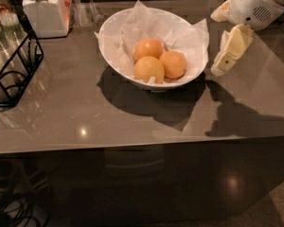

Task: Pick orange from white bowl

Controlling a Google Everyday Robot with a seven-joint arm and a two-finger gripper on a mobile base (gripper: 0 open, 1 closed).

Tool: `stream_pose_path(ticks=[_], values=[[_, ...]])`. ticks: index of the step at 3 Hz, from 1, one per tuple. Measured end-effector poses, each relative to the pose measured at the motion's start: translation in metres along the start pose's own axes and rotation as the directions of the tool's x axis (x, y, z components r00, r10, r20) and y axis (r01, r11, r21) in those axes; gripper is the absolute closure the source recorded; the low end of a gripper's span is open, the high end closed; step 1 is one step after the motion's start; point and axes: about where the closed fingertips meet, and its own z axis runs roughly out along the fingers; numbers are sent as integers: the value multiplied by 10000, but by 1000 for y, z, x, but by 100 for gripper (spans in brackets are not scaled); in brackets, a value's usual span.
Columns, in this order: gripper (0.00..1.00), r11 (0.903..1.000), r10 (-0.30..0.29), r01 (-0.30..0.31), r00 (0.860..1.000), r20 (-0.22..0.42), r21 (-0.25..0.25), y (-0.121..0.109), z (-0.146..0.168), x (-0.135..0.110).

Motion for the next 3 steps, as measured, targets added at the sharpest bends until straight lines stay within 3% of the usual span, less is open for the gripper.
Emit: stream_pose_path(ticks=[1, 2, 3], values=[[0, 9995, -6, -5, 9994, 337, 330, -17, -6, -6], [0, 9991, 76, -93, 9991, 412, 408, -18, -2, -6], [0, 9998, 145, -159, 9955, 934, 142, -20, 16, -13]])
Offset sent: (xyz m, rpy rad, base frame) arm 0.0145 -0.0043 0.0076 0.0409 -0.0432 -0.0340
